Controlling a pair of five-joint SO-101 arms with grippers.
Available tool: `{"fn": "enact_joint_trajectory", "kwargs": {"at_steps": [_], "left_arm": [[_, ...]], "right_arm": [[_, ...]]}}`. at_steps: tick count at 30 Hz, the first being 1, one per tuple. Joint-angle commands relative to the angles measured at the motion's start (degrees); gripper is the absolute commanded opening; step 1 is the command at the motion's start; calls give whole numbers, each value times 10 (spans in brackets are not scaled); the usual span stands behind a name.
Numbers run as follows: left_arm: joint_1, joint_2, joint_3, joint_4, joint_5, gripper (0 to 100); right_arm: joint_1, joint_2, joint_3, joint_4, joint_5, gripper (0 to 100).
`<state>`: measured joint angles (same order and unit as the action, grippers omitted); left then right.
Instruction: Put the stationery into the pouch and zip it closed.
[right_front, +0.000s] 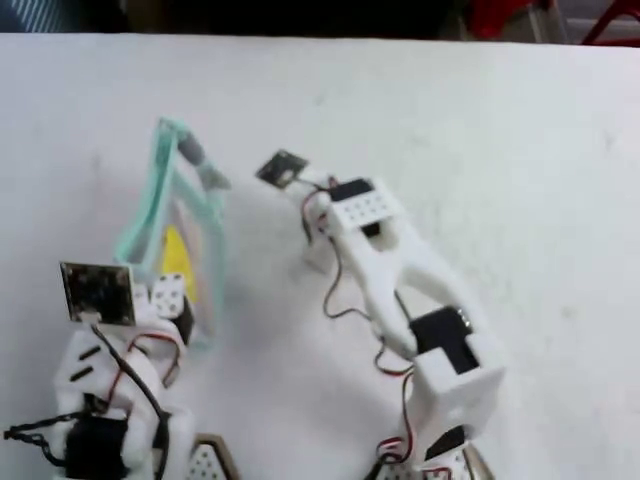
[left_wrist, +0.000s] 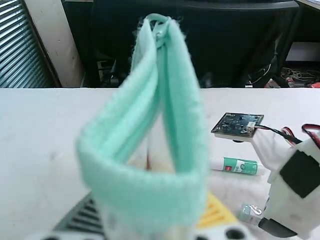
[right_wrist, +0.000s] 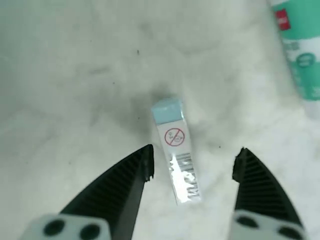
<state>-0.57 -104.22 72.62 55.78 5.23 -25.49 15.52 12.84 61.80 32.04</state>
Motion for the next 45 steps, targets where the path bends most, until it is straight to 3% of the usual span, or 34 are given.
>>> {"fn": "enact_joint_trajectory", "kwargs": {"at_steps": [1,13,18,21,23,27,29,36,41,45], "left_arm": [[-6,-7,-4,-18,4,24],[-6,-7,-4,-18,4,24],[-6,-7,-4,-18,4,24],[-6,-7,-3,-18,4,24],[-6,-7,3,-21,4,24],[-5,-7,5,-22,4,24],[-5,-7,5,-22,4,24],[1,-7,1,-24,4,24],[48,-7,1,-39,4,24],[71,-7,-9,-38,4,23]], "right_arm": [[-6,0,-25,-18,4,246],[-6,57,-45,-69,5,245],[-13,69,-52,-56,82,244],[-17,72,-54,-49,84,241],[-16,72,-54,-49,84,193],[-15,72,-54,-49,84,5],[-15,72,-54,-48,84,40],[-14,72,-50,-46,84,17],[-13,72,-49,-45,80,17],[0,71,-50,-46,34,17]]}}
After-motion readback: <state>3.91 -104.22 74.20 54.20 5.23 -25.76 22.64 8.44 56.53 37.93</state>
